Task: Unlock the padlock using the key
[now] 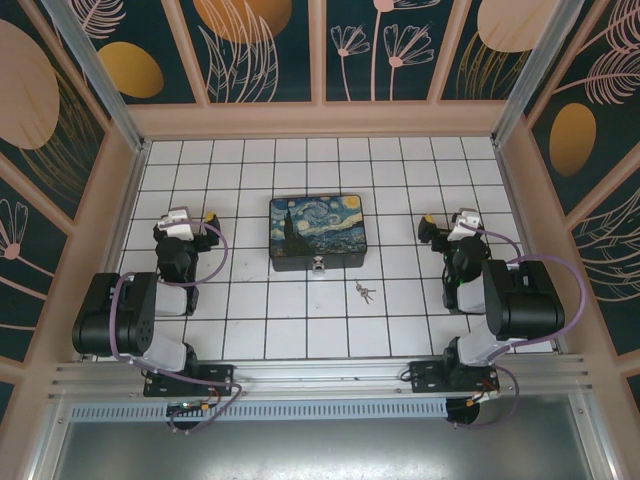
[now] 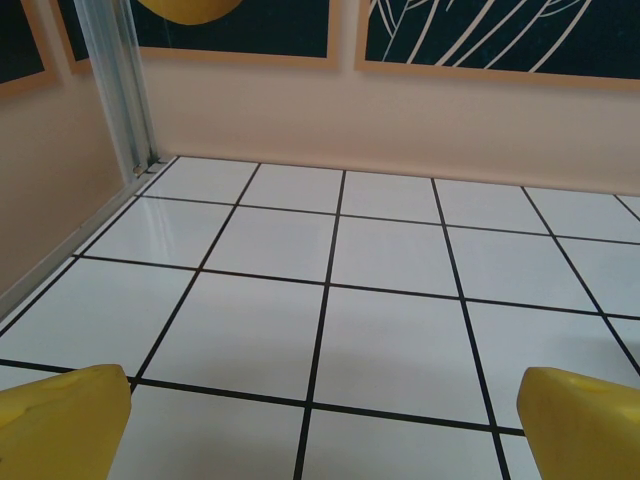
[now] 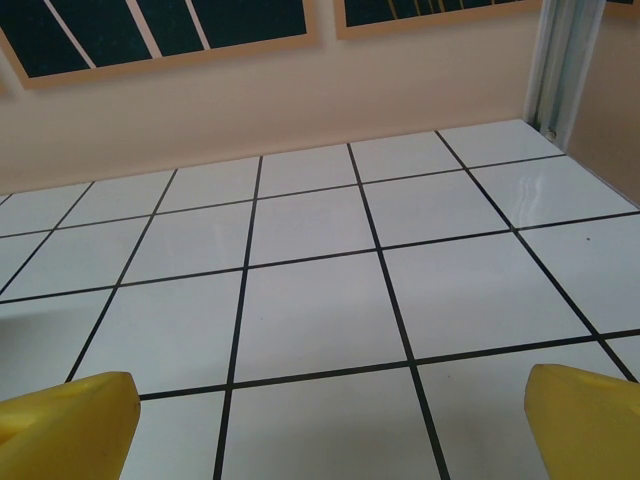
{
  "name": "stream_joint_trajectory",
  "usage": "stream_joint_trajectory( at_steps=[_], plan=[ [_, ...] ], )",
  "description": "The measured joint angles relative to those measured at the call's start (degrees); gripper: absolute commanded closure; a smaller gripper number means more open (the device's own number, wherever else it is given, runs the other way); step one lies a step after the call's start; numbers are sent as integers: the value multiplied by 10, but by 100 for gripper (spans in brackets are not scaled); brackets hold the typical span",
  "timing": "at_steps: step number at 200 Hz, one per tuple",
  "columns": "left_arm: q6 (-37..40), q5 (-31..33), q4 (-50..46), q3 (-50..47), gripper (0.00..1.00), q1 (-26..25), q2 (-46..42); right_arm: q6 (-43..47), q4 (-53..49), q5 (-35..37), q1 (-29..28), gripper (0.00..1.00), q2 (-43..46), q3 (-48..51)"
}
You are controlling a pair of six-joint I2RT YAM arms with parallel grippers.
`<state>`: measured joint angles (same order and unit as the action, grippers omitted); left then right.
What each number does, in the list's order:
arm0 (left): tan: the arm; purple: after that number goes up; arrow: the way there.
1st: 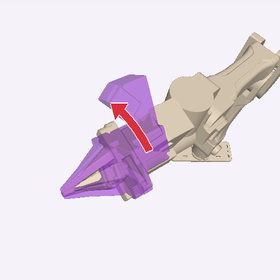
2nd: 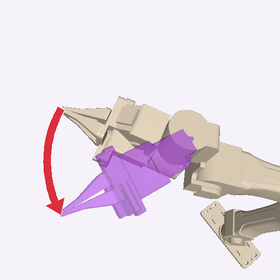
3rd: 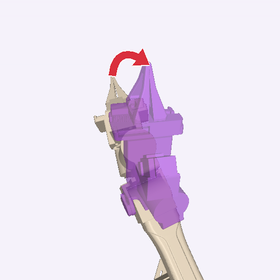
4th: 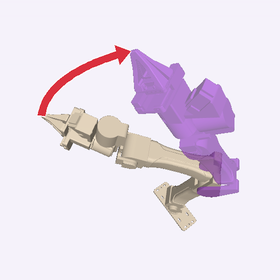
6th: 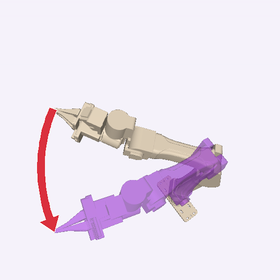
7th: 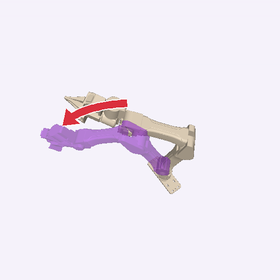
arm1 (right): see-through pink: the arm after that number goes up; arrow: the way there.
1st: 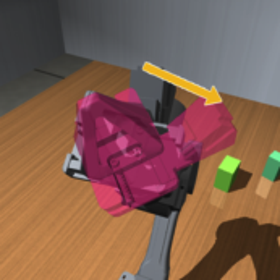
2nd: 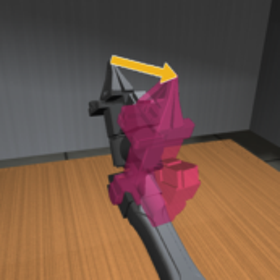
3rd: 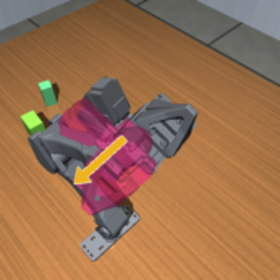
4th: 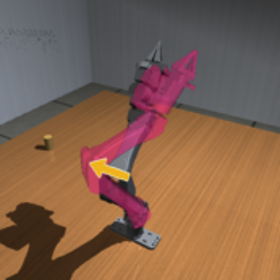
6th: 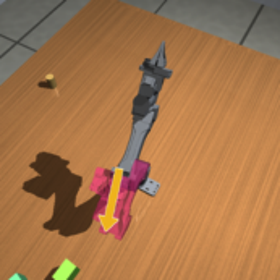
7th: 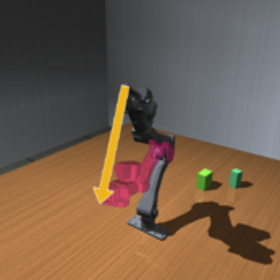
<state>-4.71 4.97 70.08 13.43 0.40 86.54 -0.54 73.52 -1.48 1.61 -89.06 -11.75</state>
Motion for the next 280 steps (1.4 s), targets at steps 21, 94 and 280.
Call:
stream_joint_trajectory(
  at_steps=[21, 94, 280],
  plan=[
    [0, 0, 0, 0, 1, 0, 0, 0, 0, -2, 0, 1, 0, 0],
    [0, 2, 0, 1, 1, 0, 0, 0, -4, -2, 0, 1, 0, -2],
    [-426, 30, -1004, 235, 7, -346, -256, -412, -874, 35, -433, 54, 332, -116]
  ],
)
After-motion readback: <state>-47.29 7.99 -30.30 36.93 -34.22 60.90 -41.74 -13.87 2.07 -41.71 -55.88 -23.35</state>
